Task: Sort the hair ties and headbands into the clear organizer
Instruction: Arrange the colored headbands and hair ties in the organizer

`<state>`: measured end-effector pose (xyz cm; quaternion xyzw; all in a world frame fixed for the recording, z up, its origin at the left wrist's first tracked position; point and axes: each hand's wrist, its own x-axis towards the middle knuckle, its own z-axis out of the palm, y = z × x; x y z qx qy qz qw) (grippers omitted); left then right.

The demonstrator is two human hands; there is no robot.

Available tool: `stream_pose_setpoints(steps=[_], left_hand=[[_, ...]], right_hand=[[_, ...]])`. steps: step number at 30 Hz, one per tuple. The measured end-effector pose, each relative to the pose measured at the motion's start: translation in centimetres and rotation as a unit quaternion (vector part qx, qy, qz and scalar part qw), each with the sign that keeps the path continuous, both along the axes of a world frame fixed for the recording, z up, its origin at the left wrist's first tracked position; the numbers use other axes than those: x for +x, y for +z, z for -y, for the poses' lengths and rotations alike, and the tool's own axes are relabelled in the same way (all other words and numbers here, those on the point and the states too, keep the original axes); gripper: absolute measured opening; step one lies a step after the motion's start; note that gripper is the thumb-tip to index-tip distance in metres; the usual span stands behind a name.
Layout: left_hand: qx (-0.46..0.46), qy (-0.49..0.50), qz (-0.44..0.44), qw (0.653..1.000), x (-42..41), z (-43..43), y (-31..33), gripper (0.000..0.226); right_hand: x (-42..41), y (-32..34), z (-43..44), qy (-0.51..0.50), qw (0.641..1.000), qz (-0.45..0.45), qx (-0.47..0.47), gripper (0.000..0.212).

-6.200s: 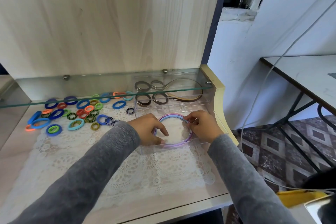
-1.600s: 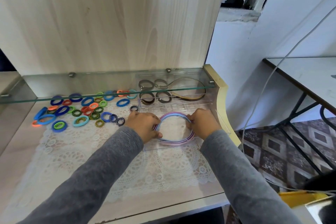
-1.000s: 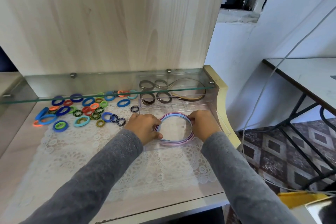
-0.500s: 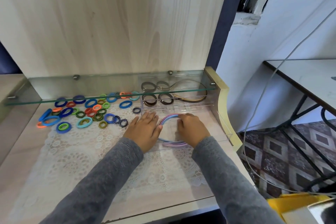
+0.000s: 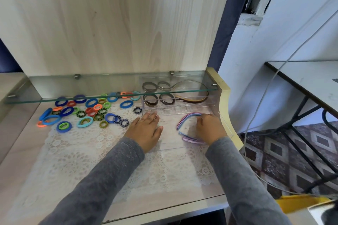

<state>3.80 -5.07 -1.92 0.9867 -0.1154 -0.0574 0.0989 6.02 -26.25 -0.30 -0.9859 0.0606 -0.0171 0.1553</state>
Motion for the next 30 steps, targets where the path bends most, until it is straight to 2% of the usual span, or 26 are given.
stream_pose_setpoints(steps=[6,13,15,17,19,21,25,30], left_hand=[[-0.001,-0.003,-0.005,1.0,-0.1,0.0,0.2,0.055],[-0.024,-0.002,-0.01,1.0,0.0,-0.1,0.1,0.053],[-0.056,-0.001,-0.015,0.998,0.0,-0.2,0.1,0.051],[-0.126,0.002,-0.012,0.992,-0.1,-0.5,0.0,0.049],[-0.21,0.013,0.024,0.977,-0.4,-0.8,-0.3,0.046],[-0.24,0.038,0.09,0.966,-0.8,-1.3,-0.6,0.045],[-0.191,0.145,0.213,0.947,-2.2,-3.3,-1.4,0.046],[-0.08,0.228,0.247,0.938,-2.9,-7.0,-2.6,0.038]], right_hand=[[0.2,0.0,1.5,-0.028,1.0,-0.006,0.012,0.035],[0.0,-0.3,0.8,-0.009,1.0,-0.001,0.013,0.036],[-0.2,-0.3,0.4,0.002,1.0,0.015,0.014,0.035],[-0.5,-0.3,-0.3,0.014,0.999,0.035,0.023,0.034],[-0.8,-0.5,-1.2,0.021,0.997,0.062,0.033,0.034],[-1.2,-0.6,-2.3,0.024,0.992,0.108,0.068,0.031],[-2.4,-0.7,-5.9,0.074,0.959,0.23,0.146,0.024],[-3.4,-0.2,-11.5,0.154,0.921,0.288,0.211,0.022]])
